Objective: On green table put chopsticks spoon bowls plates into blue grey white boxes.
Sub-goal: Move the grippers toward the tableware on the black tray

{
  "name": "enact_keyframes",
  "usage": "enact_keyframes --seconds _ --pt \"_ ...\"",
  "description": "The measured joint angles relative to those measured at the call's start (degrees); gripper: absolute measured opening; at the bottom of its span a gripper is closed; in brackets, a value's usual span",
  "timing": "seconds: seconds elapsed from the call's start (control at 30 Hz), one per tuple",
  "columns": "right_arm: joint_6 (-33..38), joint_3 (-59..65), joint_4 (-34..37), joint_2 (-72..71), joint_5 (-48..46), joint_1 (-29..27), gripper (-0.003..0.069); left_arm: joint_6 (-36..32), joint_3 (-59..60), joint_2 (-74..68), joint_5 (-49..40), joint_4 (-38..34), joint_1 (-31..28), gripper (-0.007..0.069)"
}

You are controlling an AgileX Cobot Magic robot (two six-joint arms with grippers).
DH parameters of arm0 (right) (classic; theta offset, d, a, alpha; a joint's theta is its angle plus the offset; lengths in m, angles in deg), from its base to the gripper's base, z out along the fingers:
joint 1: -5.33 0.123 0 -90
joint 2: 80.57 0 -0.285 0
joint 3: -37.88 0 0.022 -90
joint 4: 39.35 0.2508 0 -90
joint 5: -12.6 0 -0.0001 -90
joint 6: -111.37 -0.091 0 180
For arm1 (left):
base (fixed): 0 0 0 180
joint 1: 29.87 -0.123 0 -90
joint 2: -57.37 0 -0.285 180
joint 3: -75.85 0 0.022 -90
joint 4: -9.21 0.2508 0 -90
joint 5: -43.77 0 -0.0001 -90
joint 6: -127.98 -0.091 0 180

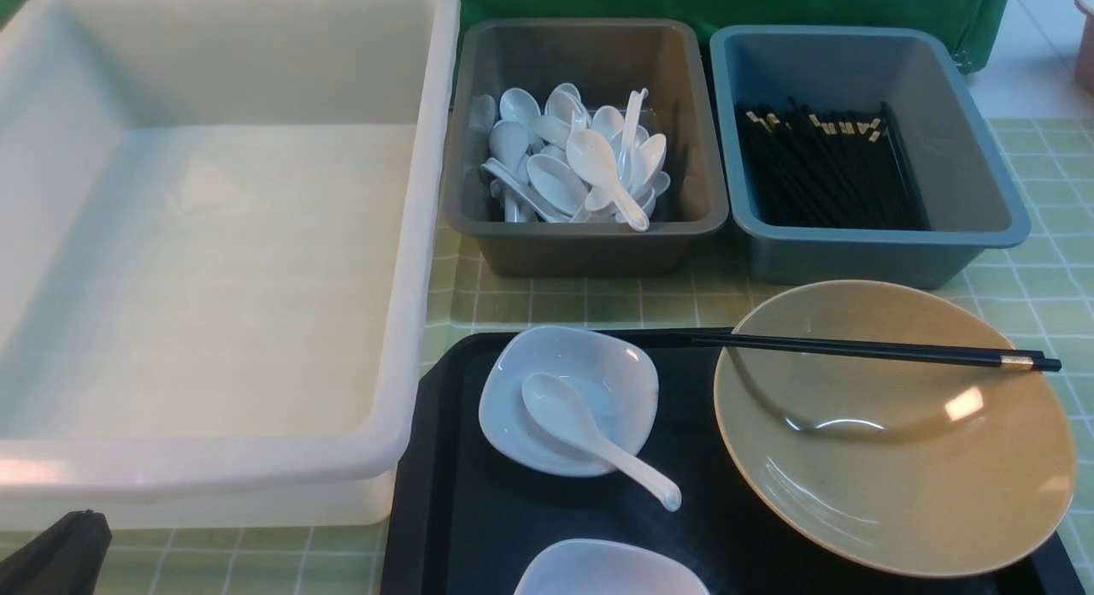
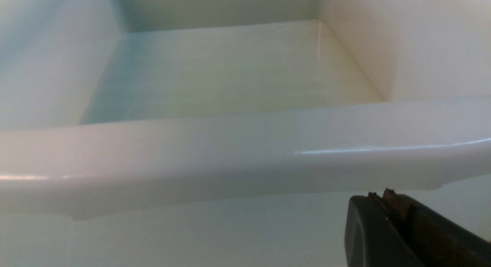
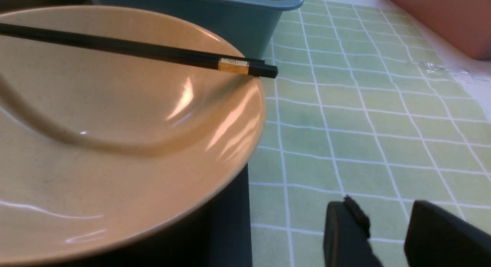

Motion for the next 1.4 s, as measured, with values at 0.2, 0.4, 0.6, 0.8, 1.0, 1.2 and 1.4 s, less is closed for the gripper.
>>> enact_keyframes --seconds 0.2,0.4,0.6,0.8,1.0,1.2,1.4 --pt "0.0 0.0 0.0 0.0 0.0 0.0 0.0243 0.0 0.0 0.0 0.0 0.0 0.0 -0.0001" --pt "0.0 0.0 0.0 0.0 0.0 0.0 0.0243 0.0 0.0 0.0 0.0 0.0 0.0 -0.0001" --pt "0.0 0.0 0.0 0.0 0.0 0.0 0.0243 0.0 0.0 0.0 0.31 0.85 0.02 -0.0001" --pt "-2.03 0.4 0.02 0.0 2.79 0.0 0.0243 0.0 0.05 0.0 8.79 -1.45 0.02 -0.0001" --pt "-13.31 1.02 0.18 0.0 13.18 0.0 0.0243 0.0 0.05 0.0 17.15 -2.95 0.02 -0.0001" --pt "-14.32 1.04 0.23 0.0 18.95 0.0 0.0243 1.15 0.05 0.0 19.92 -4.19 0.02 -0.0001" --pt "-24.16 1.08 0.23 0.0 37.95 0.05 0.0243 19.38 0.05 0.0 36.53 -16.86 0.02 -0.0001"
